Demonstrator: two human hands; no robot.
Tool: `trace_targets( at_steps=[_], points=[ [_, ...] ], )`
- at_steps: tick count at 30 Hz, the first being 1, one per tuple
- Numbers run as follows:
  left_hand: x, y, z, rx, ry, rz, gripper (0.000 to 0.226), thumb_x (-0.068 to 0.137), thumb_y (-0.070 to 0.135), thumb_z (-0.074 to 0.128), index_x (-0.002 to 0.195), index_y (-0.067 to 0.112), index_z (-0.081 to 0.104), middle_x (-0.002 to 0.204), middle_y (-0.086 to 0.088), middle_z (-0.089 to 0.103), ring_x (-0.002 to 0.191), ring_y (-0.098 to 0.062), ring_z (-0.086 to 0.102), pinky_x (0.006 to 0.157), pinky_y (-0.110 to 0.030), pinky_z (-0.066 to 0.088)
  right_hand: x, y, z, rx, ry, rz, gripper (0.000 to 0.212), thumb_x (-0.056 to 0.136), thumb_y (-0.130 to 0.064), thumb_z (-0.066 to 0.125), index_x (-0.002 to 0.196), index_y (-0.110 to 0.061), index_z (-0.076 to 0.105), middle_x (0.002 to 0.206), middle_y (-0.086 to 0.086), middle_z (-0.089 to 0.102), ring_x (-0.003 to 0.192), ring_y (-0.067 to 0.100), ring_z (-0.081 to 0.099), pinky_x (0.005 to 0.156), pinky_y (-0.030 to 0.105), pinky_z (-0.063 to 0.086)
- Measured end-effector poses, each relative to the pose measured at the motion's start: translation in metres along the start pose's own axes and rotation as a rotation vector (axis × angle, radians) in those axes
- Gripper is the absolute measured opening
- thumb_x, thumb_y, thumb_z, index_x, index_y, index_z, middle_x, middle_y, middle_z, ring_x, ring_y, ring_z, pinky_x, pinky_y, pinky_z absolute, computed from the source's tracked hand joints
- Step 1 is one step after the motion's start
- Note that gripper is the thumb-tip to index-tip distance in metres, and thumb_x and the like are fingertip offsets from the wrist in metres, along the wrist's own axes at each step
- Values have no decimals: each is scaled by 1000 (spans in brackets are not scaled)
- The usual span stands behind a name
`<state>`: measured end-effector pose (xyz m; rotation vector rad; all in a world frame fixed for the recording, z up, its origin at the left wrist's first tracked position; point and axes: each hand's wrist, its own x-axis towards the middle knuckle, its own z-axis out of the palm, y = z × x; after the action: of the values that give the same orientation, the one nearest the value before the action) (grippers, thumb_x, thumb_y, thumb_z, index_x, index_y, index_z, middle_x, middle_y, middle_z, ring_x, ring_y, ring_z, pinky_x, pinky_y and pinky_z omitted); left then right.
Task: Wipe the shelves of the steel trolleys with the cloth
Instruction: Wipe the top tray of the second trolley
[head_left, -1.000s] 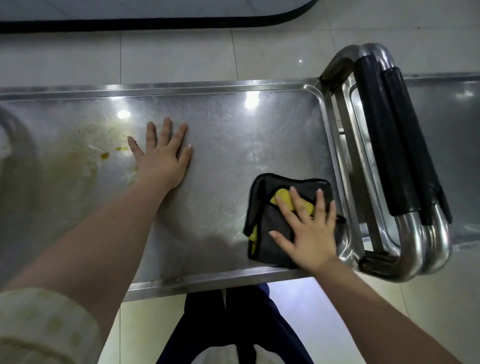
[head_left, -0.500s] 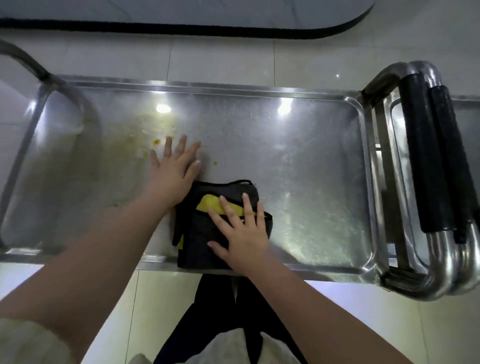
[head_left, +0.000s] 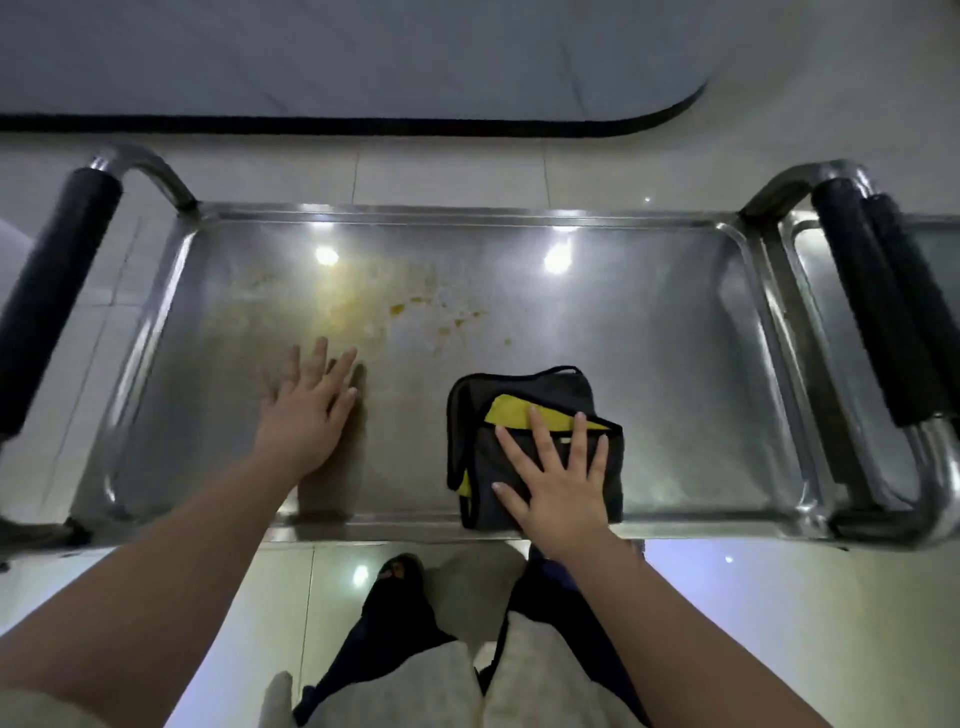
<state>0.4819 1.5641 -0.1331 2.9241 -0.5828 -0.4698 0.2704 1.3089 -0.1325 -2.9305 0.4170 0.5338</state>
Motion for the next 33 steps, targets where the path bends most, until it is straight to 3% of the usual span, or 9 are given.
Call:
trace_targets(
  at_steps=[6,12,17,22,24,28,33],
  points=[
    [9,-19,-9,83,-91,135,55,101,55,19,152,50,-1,164,9,-12,149,-25,-18,116,-63,-2,-3,-21,10,12,58,187,63,84,-75,-3,141,-59,-25,157,-10,-32,138,40,-36,112,63,-16],
    [38,-14,-17,165,-36,183,58,100,57,11,154,45,-5,164,6,-14,148,-27,-22,115,-63,-9,-2,-25,13,-4,76,232,63,83,-80,-11,143,-60,-19,159,-12,-24,144,42,-24,115,63,-10],
    [64,-28,-5,128,-5,156,63,95,67,12,153,48,-6,164,7,-15,147,-29,-23,110,-70,-11,-5,-26,12,-4,105,159,64,90,-76,2,149,-54,-4,164,-9,-1,146,48,-9,114,69,1],
    [69,-35,5,133,43,179,66,89,72,3,151,50,-5,164,9,-10,150,-30,-13,108,-73,-9,1,-55,13,-18,106,59,63,93,-72,11,151,-48,15,162,-9,15,143,55,5,109,75,7],
    [67,-39,8,116,70,183,65,90,72,4,151,51,-5,165,9,-7,150,-29,-12,109,-72,-10,21,-64,9,-12,116,55,62,91,-74,10,150,-53,9,163,-10,11,144,55,2,109,75,3],
    [71,-38,11,106,96,200,63,92,72,5,151,52,-4,165,9,-5,150,-28,-11,110,-70,-10,111,-52,-18,47,133,158,63,77,-84,-7,134,-66,-25,162,-19,-15,144,46,-19,109,71,-11],
    [74,-36,10,101,103,181,63,92,72,6,150,53,-5,165,11,-7,150,-27,-11,110,-70,-10,178,-67,-44,98,78,322,69,78,-84,-1,142,-62,-16,163,-16,-11,144,46,-19,107,72,-14]
  ],
)
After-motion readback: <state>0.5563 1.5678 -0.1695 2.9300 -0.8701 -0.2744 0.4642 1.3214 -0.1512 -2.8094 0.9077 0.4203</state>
